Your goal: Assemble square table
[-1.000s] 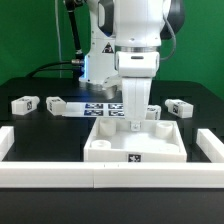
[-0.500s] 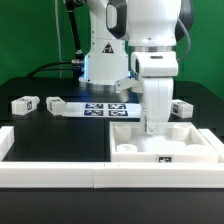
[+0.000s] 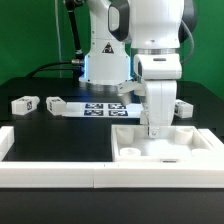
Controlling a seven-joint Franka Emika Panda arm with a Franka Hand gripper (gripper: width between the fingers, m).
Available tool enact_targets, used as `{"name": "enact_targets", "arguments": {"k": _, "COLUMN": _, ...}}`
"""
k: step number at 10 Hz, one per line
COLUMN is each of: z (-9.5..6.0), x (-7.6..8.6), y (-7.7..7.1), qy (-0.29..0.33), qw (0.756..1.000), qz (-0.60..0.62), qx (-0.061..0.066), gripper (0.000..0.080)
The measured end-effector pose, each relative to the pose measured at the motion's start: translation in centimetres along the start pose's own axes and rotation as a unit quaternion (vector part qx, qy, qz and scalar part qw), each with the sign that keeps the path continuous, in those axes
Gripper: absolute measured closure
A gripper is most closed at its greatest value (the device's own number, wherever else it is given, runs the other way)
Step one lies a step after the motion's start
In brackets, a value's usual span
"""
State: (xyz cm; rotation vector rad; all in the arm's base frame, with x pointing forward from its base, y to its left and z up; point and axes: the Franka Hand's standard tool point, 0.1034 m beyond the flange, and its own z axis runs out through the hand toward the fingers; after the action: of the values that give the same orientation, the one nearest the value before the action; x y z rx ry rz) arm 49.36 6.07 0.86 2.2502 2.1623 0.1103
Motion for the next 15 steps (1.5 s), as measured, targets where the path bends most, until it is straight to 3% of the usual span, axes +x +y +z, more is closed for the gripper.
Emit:
{"name": "enact_targets", "arguments": {"k": 1, "z": 0.02, "x": 0.00, "y": -0.04, "qy": 0.000, "qw": 1.000, "qz": 0.001, "qx": 0.000, "gripper": 0.0744}}
{"name": "enact_targets", "arguments": {"k": 3, "z": 0.02, "x": -0.03, "y": -0.04, "qy": 0.000, "qw": 1.000, "qz": 0.001, "qx": 0.000, "gripper": 0.0504}}
{"name": "enact_targets", "arguments": {"k": 4, "z": 0.02, "x": -0.04, "y": -0.05, "qy": 0.000, "qw": 1.000, "qz": 0.001, "qx": 0.000, "gripper": 0.0504}}
{"name": "enact_targets", "arguments": {"k": 5, "z": 0.02, "x": -0.04, "y": -0.05, "qy": 0.000, "qw": 1.000, "qz": 0.001, "qx": 0.000, "gripper": 0.0320}}
{"name": "enact_targets", "arguments": {"k": 6, "z": 0.02, "x": -0.04, "y": -0.05, "qy": 0.000, "qw": 1.000, "qz": 0.001, "qx": 0.000, "gripper": 0.0208}}
{"name": "enact_targets", "arguments": {"k": 7, "z": 0.02, "x": -0.04, "y": -0.05, "qy": 0.000, "qw": 1.000, "qz": 0.001, "qx": 0.000, "gripper": 0.0208}}
{"name": "enact_targets", "arguments": {"k": 8, "z": 0.02, "x": -0.04, "y": -0.05, "qy": 0.000, "qw": 1.000, "qz": 0.001, "qx": 0.000, "gripper": 0.0157}}
{"name": "enact_targets", "arguments": {"k": 15, "z": -0.10, "x": -0.03, "y": -0.17, "qy": 0.000, "qw": 1.000, "qz": 0.011, "qx": 0.000, "gripper": 0.0150}}
